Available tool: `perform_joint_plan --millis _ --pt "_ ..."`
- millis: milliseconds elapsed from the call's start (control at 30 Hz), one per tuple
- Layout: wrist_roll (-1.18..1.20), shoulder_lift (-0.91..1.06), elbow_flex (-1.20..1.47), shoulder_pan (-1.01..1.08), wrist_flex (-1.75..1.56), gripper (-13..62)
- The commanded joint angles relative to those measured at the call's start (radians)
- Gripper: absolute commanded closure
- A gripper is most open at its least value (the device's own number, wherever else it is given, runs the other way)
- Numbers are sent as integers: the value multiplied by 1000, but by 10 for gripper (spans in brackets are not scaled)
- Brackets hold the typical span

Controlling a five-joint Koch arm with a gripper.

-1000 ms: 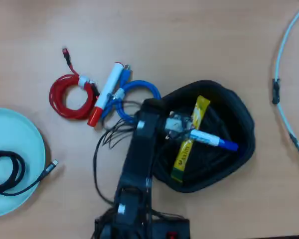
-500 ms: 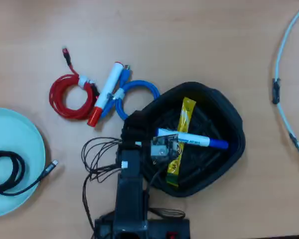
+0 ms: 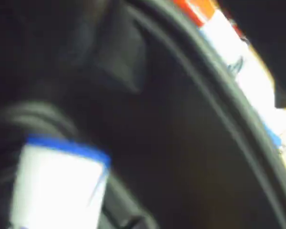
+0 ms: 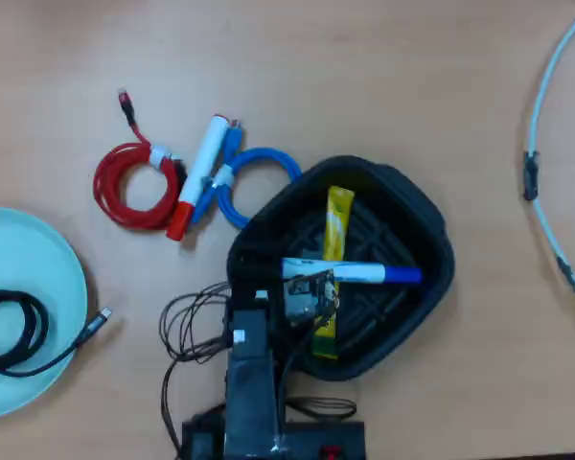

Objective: Pick up the blue pen and put it in the black bowl

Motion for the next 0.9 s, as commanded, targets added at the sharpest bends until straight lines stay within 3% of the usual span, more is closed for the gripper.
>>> perform_joint_plan --millis 0,400,733,867 --pt "25 94 26 -41 -100 204" --pt "28 92 319 -48 -474 214" --pt "34 92 301 15 -448 215" --pt "37 92 103 52 -166 215"
